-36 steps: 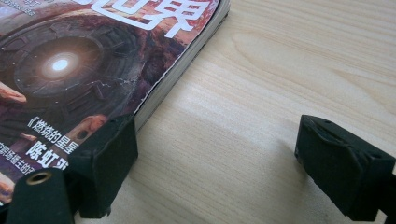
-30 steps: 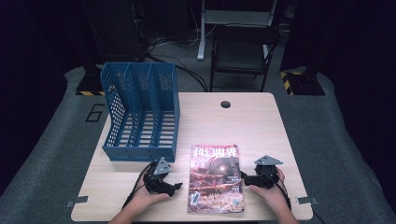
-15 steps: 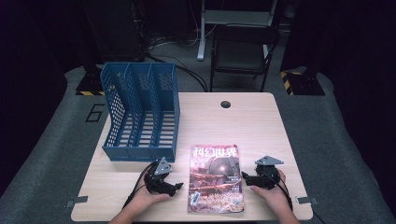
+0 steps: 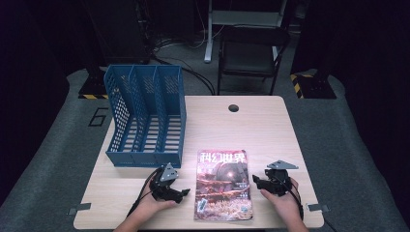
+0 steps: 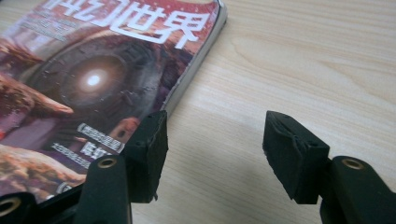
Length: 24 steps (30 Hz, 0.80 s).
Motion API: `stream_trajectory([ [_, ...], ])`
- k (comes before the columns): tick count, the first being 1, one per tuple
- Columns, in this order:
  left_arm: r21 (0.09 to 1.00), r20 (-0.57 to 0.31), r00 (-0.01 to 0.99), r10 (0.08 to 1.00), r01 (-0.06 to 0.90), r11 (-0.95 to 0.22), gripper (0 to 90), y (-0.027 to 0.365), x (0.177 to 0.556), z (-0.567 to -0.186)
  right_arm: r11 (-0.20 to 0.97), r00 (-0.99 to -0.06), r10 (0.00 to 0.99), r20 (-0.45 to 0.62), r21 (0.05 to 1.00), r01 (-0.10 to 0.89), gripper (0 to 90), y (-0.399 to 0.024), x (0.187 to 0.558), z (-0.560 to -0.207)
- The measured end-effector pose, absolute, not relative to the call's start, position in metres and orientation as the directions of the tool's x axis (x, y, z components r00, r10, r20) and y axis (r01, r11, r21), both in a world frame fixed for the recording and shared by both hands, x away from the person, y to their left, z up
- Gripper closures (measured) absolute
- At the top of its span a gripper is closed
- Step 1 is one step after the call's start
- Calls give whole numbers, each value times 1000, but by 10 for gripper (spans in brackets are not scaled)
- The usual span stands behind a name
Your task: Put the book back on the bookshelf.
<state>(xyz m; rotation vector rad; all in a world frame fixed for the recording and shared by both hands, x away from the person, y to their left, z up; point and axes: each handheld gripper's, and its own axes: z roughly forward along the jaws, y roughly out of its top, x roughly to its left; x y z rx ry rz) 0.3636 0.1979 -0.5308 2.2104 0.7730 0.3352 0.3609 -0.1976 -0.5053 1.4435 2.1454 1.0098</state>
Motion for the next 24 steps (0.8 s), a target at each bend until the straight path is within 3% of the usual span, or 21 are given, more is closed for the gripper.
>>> stream_trajectory([
  [24,717,-17,771,637,453,-529,165,195,357,-527,200,-438,883,169,709,677,297,-177,363,-503],
])
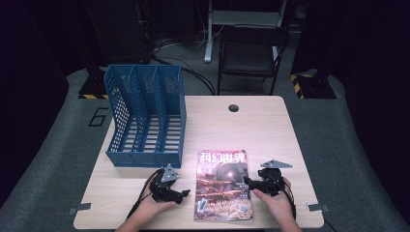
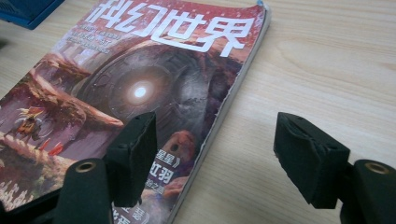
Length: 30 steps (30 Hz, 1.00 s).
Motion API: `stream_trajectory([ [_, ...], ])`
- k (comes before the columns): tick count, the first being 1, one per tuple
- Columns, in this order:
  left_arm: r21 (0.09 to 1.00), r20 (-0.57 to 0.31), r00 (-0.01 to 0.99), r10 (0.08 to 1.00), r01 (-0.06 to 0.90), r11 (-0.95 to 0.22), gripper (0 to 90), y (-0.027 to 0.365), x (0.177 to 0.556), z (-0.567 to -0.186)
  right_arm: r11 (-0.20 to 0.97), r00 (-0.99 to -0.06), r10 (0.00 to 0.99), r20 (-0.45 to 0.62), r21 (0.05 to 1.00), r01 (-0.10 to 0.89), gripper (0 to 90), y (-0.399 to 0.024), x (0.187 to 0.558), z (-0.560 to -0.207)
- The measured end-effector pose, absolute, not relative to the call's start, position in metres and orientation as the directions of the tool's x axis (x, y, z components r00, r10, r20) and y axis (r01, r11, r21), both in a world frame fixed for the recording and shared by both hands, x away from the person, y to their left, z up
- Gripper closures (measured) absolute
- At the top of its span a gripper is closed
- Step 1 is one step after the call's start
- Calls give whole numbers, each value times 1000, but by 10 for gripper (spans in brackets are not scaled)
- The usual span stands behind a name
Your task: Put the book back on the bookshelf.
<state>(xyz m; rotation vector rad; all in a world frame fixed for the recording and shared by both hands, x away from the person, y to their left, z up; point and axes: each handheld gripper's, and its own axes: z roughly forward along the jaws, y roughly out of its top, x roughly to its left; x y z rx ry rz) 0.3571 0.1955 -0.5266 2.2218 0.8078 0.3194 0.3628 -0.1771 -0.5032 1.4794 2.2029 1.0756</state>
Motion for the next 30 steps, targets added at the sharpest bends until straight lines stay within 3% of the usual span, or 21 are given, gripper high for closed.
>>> stream_trajectory([
  [6,696,-86,763,641,506,-509,192,194,356,-521,232,-459,872,171,680,695,282,-170,365,-508],
  [30,705,-135,775,617,513,-490,217,147,352,-521,234,-462,868,184,668,706,307,-161,367,-514],
])
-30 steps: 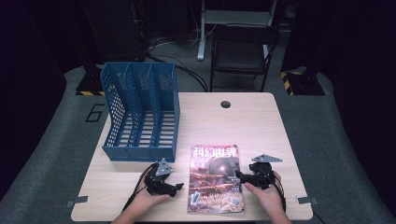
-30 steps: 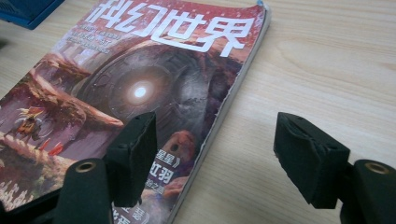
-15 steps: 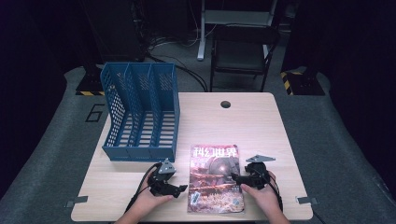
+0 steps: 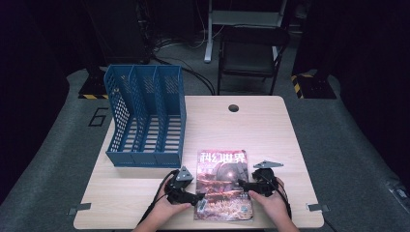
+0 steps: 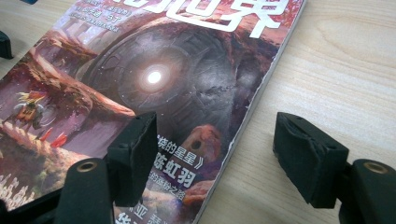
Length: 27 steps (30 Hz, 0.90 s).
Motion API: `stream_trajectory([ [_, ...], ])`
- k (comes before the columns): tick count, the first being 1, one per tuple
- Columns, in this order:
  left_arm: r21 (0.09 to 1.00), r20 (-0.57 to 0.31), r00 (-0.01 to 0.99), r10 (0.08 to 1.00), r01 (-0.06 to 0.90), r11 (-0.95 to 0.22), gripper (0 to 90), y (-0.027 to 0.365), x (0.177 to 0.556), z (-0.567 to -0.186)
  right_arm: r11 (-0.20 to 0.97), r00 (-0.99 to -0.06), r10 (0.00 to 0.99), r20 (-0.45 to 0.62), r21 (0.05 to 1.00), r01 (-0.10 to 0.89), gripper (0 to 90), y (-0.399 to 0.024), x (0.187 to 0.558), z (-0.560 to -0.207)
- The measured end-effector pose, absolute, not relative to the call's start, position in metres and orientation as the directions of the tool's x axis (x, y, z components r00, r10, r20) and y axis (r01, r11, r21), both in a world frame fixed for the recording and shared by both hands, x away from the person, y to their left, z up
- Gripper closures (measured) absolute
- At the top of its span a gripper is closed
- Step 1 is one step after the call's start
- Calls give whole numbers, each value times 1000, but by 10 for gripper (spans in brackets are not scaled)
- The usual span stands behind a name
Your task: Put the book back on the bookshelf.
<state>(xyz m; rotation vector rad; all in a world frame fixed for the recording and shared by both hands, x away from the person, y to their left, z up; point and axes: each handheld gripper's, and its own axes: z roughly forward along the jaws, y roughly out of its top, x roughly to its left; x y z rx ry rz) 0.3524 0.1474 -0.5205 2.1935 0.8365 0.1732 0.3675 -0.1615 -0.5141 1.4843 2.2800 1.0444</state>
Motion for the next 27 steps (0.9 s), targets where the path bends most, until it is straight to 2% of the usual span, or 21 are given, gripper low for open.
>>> stream_trajectory([
  [6,708,-151,776,613,517,-481,216,143,352,-521,248,-478,861,176,674,696,299,-159,367,-515],
  [18,719,-89,774,627,486,-497,211,130,345,-523,252,-488,853,183,676,692,313,-152,364,-515],
  [27,723,-90,769,633,487,-489,218,129,341,-524,248,-476,860,182,667,702,303,-150,363,-515],
])
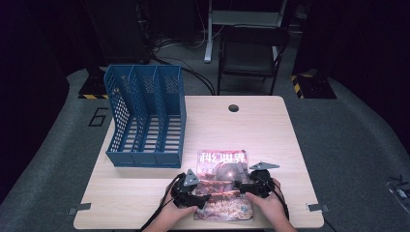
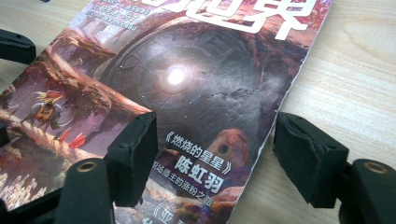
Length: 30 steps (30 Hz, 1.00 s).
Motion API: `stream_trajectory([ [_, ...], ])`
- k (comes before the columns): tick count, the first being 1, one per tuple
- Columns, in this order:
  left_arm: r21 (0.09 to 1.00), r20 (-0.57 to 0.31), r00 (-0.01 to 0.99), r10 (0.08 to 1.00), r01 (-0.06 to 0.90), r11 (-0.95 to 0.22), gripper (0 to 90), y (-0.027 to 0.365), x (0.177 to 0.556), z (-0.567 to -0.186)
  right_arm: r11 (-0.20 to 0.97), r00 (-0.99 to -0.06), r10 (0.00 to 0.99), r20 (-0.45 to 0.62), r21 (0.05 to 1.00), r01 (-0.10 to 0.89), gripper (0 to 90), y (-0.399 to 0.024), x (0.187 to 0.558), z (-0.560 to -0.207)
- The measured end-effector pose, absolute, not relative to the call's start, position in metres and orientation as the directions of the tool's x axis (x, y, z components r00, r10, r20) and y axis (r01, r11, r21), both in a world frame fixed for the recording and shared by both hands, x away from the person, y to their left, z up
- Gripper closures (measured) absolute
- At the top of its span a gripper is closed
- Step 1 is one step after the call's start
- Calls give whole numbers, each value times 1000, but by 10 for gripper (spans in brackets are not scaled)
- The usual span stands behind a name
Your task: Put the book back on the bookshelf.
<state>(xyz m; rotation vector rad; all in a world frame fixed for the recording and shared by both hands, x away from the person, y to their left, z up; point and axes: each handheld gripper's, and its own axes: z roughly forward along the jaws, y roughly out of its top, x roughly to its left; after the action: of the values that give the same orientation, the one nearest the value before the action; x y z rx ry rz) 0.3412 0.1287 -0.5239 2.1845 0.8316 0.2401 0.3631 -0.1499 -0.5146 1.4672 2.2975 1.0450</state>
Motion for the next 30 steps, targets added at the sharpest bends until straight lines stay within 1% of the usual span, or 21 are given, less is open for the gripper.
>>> stream_trajectory([
  [2,727,-78,770,633,478,-492,217,129,341,-524,250,-476,861,178,667,702,297,-150,363,-515],
  [3,738,-86,761,643,482,-472,217,128,340,-526,247,-474,862,180,668,702,293,-149,363,-515],
  [5,737,-82,769,634,475,-481,216,130,340,-526,249,-476,862,176,670,699,281,-149,363,-515],
  [8,759,-90,770,632,464,-457,215,130,339,-529,239,-463,868,179,667,706,258,-146,363,-515],
  [11,762,-89,769,633,462,-454,215,131,338,-529,225,-450,874,185,666,711,257,-145,363,-515],
  [13,762,-89,767,635,463,-452,215,130,338,-529,200,-430,879,204,661,723,256,-145,363,-515],
  [18,764,-85,759,646,466,-446,216,129,338,-530,114,-387,874,295,649,752,257,-149,364,-514],
  [22,763,-87,758,646,468,-447,217,129,337,-530,99,-378,873,309,646,757,281,-151,365,-514],
  [30,763,-86,758,646,468,-447,217,129,337,-530,79,-380,861,338,650,756,293,-154,365,-510],
])
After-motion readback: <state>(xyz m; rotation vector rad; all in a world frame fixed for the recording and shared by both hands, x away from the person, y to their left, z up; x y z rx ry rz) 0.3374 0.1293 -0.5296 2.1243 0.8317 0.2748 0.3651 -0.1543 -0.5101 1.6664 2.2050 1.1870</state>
